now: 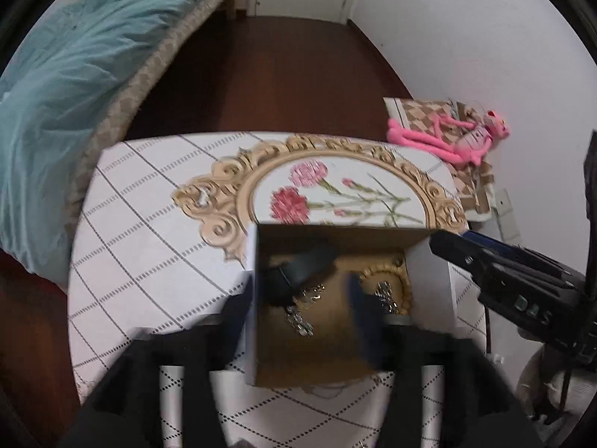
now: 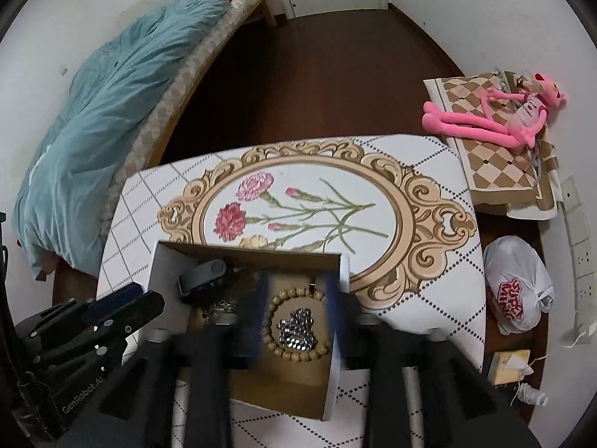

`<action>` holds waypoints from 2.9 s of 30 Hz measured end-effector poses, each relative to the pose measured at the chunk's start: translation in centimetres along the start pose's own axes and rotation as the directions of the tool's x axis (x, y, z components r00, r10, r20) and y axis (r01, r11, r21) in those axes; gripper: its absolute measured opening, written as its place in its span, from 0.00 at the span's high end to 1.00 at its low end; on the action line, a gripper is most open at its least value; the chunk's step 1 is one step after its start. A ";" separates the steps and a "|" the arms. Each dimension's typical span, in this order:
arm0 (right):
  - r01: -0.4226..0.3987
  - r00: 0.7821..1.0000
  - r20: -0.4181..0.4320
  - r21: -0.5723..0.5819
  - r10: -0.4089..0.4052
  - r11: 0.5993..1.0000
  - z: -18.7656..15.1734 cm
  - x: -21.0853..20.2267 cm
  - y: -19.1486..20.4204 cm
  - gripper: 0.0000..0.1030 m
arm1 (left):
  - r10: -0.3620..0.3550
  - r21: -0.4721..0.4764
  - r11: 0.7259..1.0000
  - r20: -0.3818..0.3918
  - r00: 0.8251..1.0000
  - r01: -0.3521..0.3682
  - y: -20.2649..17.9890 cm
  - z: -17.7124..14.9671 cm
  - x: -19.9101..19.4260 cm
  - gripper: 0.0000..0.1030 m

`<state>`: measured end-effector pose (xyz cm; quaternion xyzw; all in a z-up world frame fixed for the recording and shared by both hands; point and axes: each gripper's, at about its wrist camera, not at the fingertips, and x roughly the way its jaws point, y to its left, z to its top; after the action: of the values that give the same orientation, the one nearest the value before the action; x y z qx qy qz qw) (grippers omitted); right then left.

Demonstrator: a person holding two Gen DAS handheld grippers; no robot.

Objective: Organize jewelry
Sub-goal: 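Drop both black rings into the white box by opening both tools, then pinch the small gold charm with the right tool while the left tool grasps the silver necklace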

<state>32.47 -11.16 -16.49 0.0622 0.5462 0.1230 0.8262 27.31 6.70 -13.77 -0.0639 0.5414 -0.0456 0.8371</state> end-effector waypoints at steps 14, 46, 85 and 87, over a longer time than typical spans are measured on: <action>0.176 0.984 0.042 -0.029 -0.175 0.984 -3.2 -2.0 -0.7 0.06 | 0.186 -0.019 0.982 0.087 0.979 -0.186 1.8 -2.1 -1.3 0.00; 0.183 0.983 0.025 -0.035 -0.182 0.983 -16.9 -4.5 3.0 0.03 | 0.271 -0.020 0.962 -0.007 0.963 -0.271 3.2 -14.3 -2.3 0.00; 0.218 0.969 0.086 0.150 -0.232 0.964 -20.6 -1.2 -3.3 0.92 | 0.088 -0.034 0.995 -0.031 0.996 -0.089 0.0 -13.1 3.8 0.16; 0.224 0.966 0.088 0.168 -0.241 0.960 -20.4 -1.2 -4.2 0.92 | 0.090 -0.003 0.996 -0.036 0.995 -0.090 -1.1 -12.8 4.4 0.25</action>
<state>13.87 -16.18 -24.45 0.0688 0.5121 -0.0221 0.8559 17.40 4.24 -22.80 -0.0406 0.5589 -0.0078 0.8282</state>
